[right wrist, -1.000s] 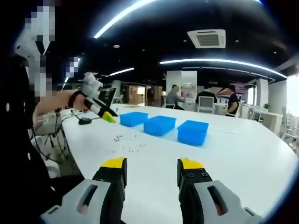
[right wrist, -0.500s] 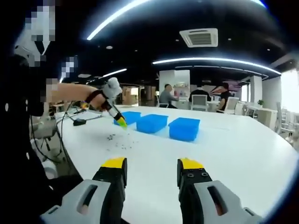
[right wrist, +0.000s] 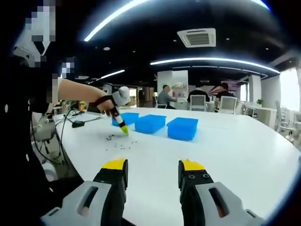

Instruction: Pick up the resistors one by one and place each resistor into its matching bin, sorting the parts by color and model until every resistor is separated into the correct bin for its type

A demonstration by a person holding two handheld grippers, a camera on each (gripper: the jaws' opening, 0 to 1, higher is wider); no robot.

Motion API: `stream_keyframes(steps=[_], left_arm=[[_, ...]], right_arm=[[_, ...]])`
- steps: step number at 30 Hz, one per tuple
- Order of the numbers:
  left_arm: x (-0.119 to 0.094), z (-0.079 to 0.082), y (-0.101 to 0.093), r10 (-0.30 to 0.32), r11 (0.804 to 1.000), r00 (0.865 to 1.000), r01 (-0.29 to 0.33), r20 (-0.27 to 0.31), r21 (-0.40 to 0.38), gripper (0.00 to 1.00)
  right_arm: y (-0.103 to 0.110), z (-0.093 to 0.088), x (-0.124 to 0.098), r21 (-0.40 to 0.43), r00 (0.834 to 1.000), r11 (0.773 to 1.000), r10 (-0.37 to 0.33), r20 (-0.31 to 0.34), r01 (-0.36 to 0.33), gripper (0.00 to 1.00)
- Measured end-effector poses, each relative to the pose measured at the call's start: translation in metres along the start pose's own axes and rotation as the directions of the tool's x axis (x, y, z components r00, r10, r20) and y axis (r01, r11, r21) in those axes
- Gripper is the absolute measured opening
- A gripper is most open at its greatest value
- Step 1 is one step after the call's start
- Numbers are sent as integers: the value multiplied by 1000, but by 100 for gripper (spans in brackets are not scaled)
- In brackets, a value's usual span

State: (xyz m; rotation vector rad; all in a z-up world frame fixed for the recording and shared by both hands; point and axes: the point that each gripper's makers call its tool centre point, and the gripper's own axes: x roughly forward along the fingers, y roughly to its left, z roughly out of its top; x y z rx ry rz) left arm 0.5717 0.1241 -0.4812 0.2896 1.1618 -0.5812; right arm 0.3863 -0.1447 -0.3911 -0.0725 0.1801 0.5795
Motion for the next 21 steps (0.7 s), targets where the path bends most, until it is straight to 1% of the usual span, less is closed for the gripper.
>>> stream_keyframes(steps=[5,7,9,17,18,19,20,21], left_arm=[[-1,-2,0,0,1000,1000,0,0,14,12],[-1,-3,3,10,1000,1000,-10,0,27,9],[-1,-4,2,2,1000,1000,-2,1,26,6],[-1,-4,3,-23,998,1000,22,19,55,5],[-2,-4,3,-25,997,999,22,34,72,5],[-4,2,3,-31,995,996,23,79,100,5],[-7,9,-1,-60,990,989,41,137,134,5],[-9,11,-2,-68,989,986,47,153,139,5]], right_arm=[[2,1,1,-3,1000,1000,4,2,-4,44],[3,1,2,-4,1000,1000,5,2,-5,44],[3,1,2,-4,1000,1000,6,1,-6,44],[5,0,3,-2,1000,1000,8,0,-8,44],[5,1,3,-1,1000,1000,8,2,-8,44],[5,1,3,-1,1000,1000,8,3,-8,44],[5,1,3,-2,1000,1000,8,3,-8,44],[5,1,3,-3,1000,1000,7,3,-7,44]])
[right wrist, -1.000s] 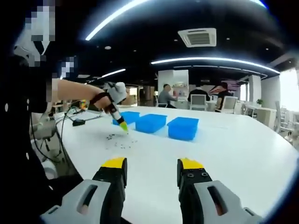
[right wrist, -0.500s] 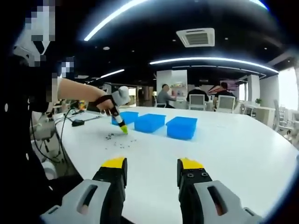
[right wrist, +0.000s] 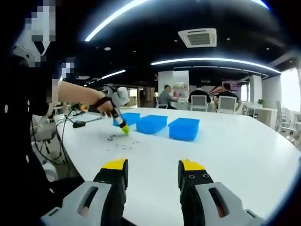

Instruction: Pick up the resistors one by one and place each resistor into its matching bin, sorting the parts by color and model until every resistor is separated into the correct bin for its type

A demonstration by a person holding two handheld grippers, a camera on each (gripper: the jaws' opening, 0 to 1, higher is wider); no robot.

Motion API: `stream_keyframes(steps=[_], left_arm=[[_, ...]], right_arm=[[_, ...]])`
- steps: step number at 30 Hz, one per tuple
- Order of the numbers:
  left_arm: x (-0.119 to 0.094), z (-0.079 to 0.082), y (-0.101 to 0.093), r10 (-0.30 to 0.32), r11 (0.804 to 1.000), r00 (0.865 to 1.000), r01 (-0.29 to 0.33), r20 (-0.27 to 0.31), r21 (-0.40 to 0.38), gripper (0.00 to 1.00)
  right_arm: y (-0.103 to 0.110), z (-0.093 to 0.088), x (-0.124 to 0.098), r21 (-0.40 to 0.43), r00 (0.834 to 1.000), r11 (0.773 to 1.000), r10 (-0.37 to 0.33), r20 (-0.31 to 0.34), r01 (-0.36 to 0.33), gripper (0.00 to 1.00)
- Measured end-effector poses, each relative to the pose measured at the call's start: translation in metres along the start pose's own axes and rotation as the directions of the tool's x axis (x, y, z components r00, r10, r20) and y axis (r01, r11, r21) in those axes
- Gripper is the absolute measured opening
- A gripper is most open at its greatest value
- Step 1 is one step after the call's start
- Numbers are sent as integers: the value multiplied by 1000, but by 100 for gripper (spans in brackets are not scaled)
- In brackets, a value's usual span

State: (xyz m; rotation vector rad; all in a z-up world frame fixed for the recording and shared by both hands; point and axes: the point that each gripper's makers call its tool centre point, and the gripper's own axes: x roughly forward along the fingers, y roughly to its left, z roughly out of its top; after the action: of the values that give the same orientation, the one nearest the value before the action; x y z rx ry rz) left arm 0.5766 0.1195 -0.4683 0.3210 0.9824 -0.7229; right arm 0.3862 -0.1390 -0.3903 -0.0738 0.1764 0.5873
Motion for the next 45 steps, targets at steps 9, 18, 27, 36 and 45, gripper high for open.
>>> stream_keyframes(steps=[9,18,27,36,45], left_arm=[[-66,44,-9,-2,1000,899,8,437,-13,5],[-141,43,-27,68,996,700,-2,711,-94,5],[-158,37,-20,163,984,583,-32,796,-177,5],[-132,93,2,204,979,552,-122,809,-165,5],[-89,157,59,265,964,586,-148,766,-220,5]], right_arm=[[5,4,7,-12,1000,1000,21,-2,-21,44],[3,17,14,-18,1000,1000,15,18,-14,44],[7,25,21,-29,1000,999,16,22,-15,44],[8,26,17,-51,1000,999,4,24,-3,44],[4,29,10,-54,999,998,-14,37,16,44]])
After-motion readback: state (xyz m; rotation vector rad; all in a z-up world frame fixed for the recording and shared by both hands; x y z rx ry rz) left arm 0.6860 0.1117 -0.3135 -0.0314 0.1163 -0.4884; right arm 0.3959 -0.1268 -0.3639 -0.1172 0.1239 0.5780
